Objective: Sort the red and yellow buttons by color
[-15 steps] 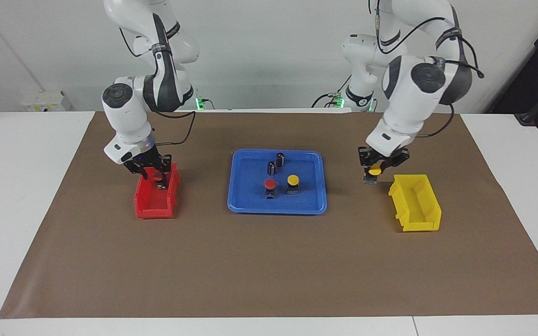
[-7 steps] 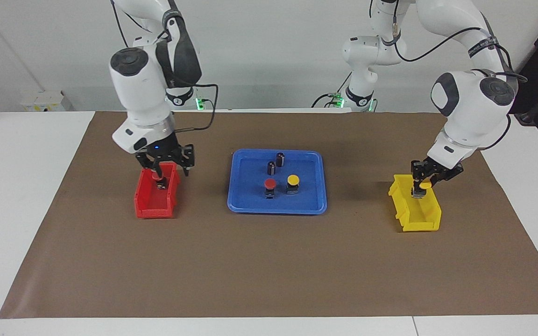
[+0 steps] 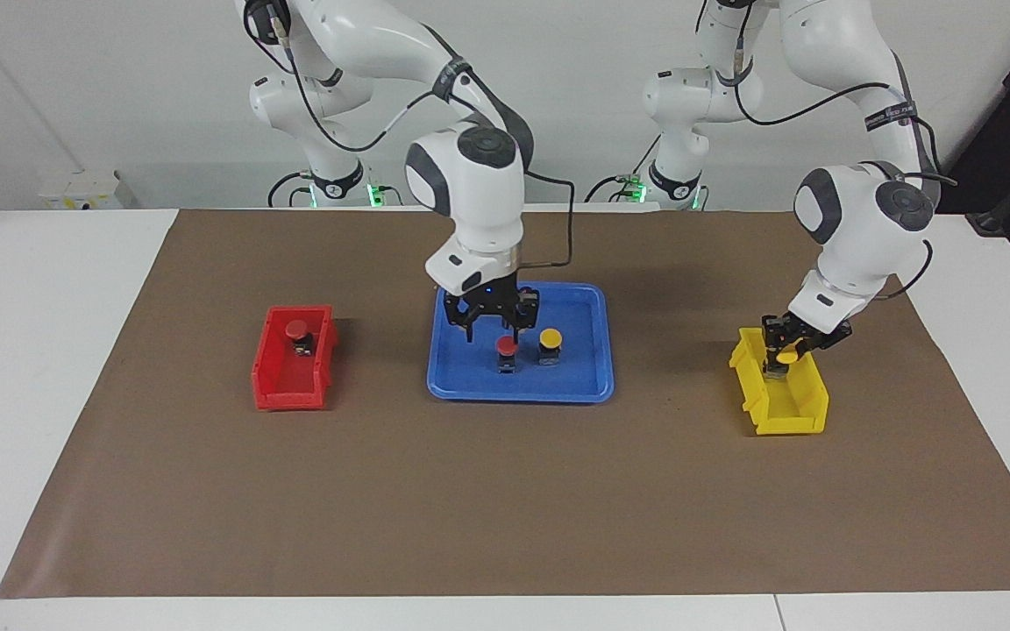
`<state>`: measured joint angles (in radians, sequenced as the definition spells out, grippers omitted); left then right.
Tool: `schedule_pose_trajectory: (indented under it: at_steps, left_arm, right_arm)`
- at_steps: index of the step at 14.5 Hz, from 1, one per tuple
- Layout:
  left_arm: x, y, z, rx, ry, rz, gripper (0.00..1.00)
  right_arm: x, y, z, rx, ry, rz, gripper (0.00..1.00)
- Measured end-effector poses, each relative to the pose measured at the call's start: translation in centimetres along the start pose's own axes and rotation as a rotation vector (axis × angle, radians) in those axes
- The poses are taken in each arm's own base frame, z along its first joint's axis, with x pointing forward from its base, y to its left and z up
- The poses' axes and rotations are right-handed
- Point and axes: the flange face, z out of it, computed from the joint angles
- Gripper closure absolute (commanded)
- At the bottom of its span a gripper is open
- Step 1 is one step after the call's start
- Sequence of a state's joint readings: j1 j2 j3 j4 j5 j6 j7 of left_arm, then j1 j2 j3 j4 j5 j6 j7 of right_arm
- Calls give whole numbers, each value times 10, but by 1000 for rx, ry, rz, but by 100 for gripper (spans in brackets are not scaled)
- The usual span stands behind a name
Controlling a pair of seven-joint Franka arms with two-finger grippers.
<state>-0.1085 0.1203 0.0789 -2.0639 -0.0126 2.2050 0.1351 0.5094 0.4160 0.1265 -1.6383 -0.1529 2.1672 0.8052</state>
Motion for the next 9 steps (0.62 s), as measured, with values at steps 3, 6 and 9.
schedule_pose_trajectory:
  at_steps: [3,6,9]
  left_arm:
    - [-8,3,16,-2,-10,6,87]
    - [-11,4,17,-1,-5,7,40]
    - [-10,3,17,-1,-3,7,30]
  right_arm:
    - [-5,-8,23,-8,-11,-2,24]
    - [-4,-4,27,-16,-16,3,24]
    - [-10,0,37,-32,-35,-1,25]
